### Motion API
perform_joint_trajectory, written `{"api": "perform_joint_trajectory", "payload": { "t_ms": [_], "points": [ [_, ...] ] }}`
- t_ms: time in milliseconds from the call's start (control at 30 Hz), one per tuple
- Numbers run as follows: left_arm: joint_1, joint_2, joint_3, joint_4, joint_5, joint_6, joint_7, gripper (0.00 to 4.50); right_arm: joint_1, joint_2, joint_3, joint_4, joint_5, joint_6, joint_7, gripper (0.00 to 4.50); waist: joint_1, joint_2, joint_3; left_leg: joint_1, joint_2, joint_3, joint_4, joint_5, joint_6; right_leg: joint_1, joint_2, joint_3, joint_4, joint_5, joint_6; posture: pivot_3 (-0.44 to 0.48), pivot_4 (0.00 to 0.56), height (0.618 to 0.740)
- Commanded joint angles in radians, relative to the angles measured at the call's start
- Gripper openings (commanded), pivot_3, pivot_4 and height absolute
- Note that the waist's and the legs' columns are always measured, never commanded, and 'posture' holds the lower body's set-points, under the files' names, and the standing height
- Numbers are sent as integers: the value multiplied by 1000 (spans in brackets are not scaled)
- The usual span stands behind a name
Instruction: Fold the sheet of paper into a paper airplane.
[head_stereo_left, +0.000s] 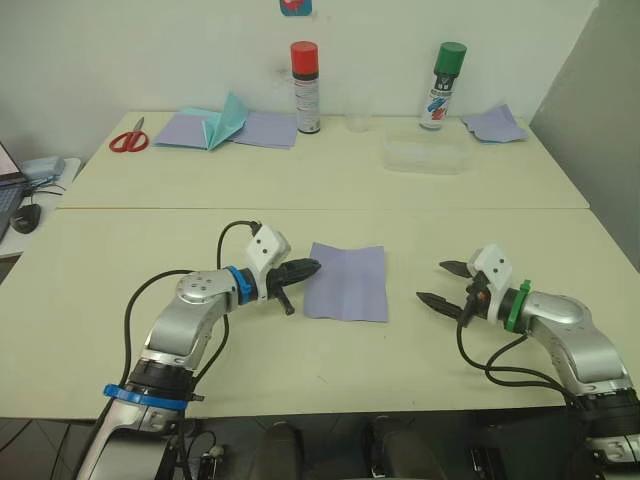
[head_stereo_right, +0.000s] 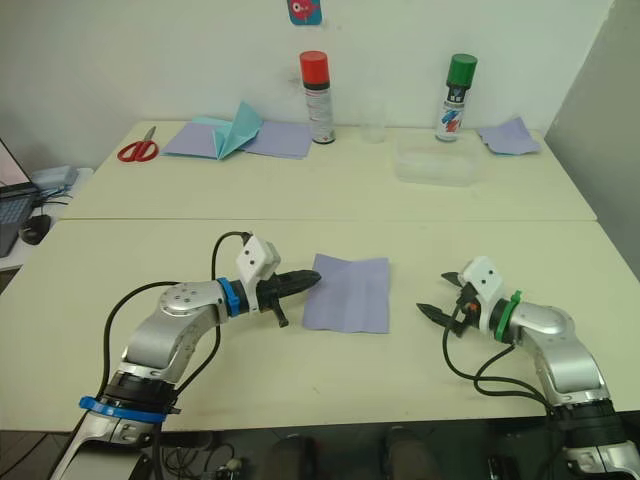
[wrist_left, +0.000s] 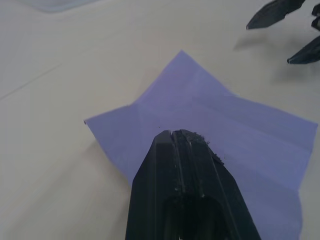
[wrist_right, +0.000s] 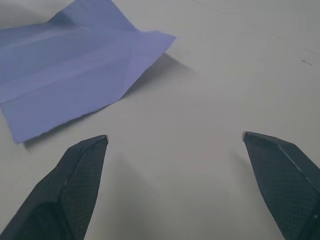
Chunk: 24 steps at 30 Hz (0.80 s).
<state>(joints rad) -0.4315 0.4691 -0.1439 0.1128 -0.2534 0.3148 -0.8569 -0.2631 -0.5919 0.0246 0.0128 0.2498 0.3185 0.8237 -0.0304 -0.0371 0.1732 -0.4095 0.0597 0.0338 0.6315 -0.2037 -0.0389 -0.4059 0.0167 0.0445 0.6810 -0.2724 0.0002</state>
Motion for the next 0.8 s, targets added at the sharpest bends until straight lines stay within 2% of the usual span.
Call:
{"api": "perform_joint_trajectory", "payload": {
  "t_ms": [33,133,367,467,633,800],
  "points": [
    [-23,-37,-27,31,38,-45,14,31,-24,12,9,5,-22,-29,-10,4500,0,0,0,0,0,0,0,0,0,0,0,0,0,0,0,0,150,740],
    [-31,-71,-47,76,71,-48,33,31,-38,23,18,27,-33,-38,-8,4500,1,0,0,-1,-1,0,0,0,0,0,0,0,0,0,0,0,150,740],
    [-25,-58,-115,137,172,-19,36,31,-87,58,32,66,-76,-43,-59,4500,-1,2,-1,1,0,-1,0,0,0,0,0,0,1,0,0,0,150,740],
    [-27,-61,-121,145,180,-16,30,0,-112,74,33,87,-94,-56,-80,3959,-1,2,-2,2,0,0,0,0,0,2,0,0,1,0,1,0,150,740],
    [-36,-66,-121,162,182,-26,25,0,-138,113,73,89,-109,-47,-68,2149,0,2,-3,2,0,0,0,0,0,2,0,0,1,0,1,0,150,740],
    [-48,-71,-113,185,186,-35,29,0,-138,146,102,84,-118,-34,-67,135,0,2,-3,2,0,0,0,0,0,2,0,0,1,0,1,0,150,740]
  ]
}}
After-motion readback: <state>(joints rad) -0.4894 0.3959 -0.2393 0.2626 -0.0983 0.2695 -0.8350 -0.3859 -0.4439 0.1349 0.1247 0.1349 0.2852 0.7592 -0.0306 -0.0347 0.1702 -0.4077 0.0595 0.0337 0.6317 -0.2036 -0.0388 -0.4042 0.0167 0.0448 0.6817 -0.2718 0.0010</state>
